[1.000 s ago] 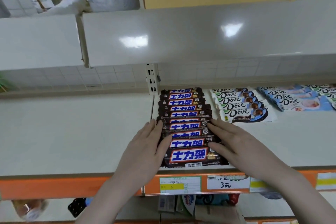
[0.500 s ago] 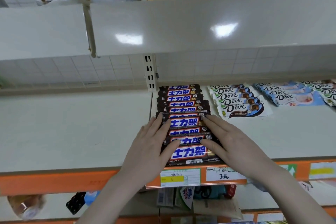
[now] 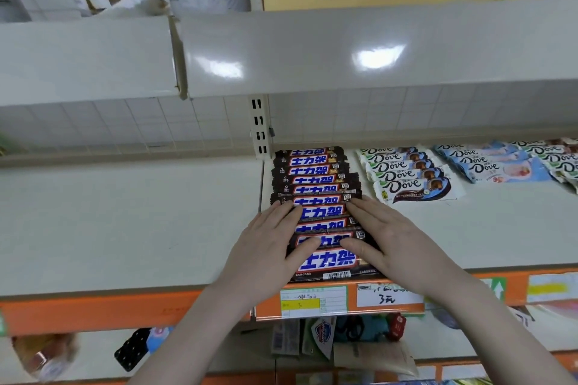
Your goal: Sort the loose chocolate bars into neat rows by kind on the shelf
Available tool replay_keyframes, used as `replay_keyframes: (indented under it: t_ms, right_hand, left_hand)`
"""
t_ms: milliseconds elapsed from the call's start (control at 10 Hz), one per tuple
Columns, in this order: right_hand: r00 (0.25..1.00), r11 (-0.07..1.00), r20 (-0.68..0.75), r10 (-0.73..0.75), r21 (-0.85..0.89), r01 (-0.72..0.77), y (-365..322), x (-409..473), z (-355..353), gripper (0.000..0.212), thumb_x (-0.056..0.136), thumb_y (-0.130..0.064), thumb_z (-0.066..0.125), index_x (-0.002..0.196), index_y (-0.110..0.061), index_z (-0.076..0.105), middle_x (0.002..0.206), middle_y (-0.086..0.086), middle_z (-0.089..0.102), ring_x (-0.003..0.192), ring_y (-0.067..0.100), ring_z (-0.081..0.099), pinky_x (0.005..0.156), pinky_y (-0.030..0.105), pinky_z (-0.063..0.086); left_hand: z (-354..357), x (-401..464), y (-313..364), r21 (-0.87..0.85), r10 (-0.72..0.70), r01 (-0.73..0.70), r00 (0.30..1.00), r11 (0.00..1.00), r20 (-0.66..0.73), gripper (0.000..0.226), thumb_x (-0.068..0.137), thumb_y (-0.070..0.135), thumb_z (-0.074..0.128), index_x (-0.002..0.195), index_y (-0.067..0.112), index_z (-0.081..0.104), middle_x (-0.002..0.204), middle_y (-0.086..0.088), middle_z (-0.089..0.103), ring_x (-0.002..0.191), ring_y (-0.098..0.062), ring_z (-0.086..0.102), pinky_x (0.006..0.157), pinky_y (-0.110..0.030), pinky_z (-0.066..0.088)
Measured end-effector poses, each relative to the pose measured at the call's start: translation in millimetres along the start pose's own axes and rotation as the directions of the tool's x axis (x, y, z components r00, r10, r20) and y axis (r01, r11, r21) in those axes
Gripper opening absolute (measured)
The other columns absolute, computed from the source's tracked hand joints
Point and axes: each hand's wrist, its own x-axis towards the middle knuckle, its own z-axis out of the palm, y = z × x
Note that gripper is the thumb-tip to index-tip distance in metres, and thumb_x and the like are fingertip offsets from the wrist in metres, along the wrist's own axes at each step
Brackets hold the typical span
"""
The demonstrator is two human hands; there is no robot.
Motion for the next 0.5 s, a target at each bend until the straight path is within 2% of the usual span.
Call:
replay_keyframes:
  t_ms: [100,200,300,400,500]
  right_hand:
    - [0.999,1.000,-0.012,0.031,0.002,-0.031,-1.6,-3.3,1.3,0.109,0.058,-0.085,-0.010,0.146,-0.024,0.014,0.154,-0.008,0.015,0.134,-0.005,0.003,0.107,0.014,-0.001]
    - [0.993,0.997,-0.083,0.079,-0.002,-0.080,-1.3,-11.6,0.2,0.105,0.062,-0.082,-0.009,0.145,-0.024,0.018,0.154,-0.007,0.017,0.140,0.006,0.014,0.107,0.014,0.003]
    - [0.973,0.990,-0.182,0.140,-0.005,-0.144,-2.9,-25.6,-1.5,0.095,0.072,-0.076,-0.001,0.143,-0.019,0.028,0.150,-0.002,0.030,0.137,0.013,0.027,0.107,0.018,0.011]
    - [0.926,0.976,-0.339,0.166,-0.077,-0.203,7.3,-46.1,0.6,0.079,0.085,-0.064,0.015,0.131,-0.008,0.047,0.136,0.011,0.050,0.125,0.026,0.046,0.105,0.028,0.023]
    - [0.871,0.966,-0.440,0.219,-0.029,-0.258,20.7,-82.4,2.5,0.072,0.092,-0.056,0.020,0.119,-0.001,0.058,0.120,0.018,0.060,0.111,0.034,0.055,0.102,0.033,0.036]
  left_hand:
    - [1.3,-1.5,0.1,-0.011,-0.006,0.006,1.000,1.000,-0.003,0.072,0.088,0.063,0.022,0.149,0.030,0.005,0.158,0.010,0.002,0.144,-0.006,-0.002,0.115,-0.025,0.001]
    - [3.6,-6.7,-0.2,0.018,-0.013,0.014,0.999,1.000,-0.047,0.073,0.087,0.063,0.018,0.149,0.030,-0.001,0.158,0.009,-0.003,0.144,-0.006,-0.006,0.115,-0.025,-0.003]
    - [5.3,-15.6,-1.1,0.075,-0.060,0.067,0.994,0.995,-0.096,0.076,0.085,0.067,0.007,0.149,0.027,-0.003,0.158,0.007,-0.004,0.144,-0.008,-0.007,0.112,-0.024,-0.008]
    - [6.5,-27.3,-2.8,0.098,-0.088,0.110,0.975,0.989,-0.206,0.090,0.075,0.071,-0.010,0.150,0.023,0.003,0.159,0.003,0.003,0.145,-0.012,-0.002,0.112,-0.025,-0.007]
    - [13.2,-55.0,1.4,0.040,-0.080,0.099,0.938,0.994,-0.338,0.080,0.088,0.065,0.007,0.144,0.014,0.031,0.151,-0.009,0.032,0.141,-0.023,0.023,0.112,-0.039,0.014]
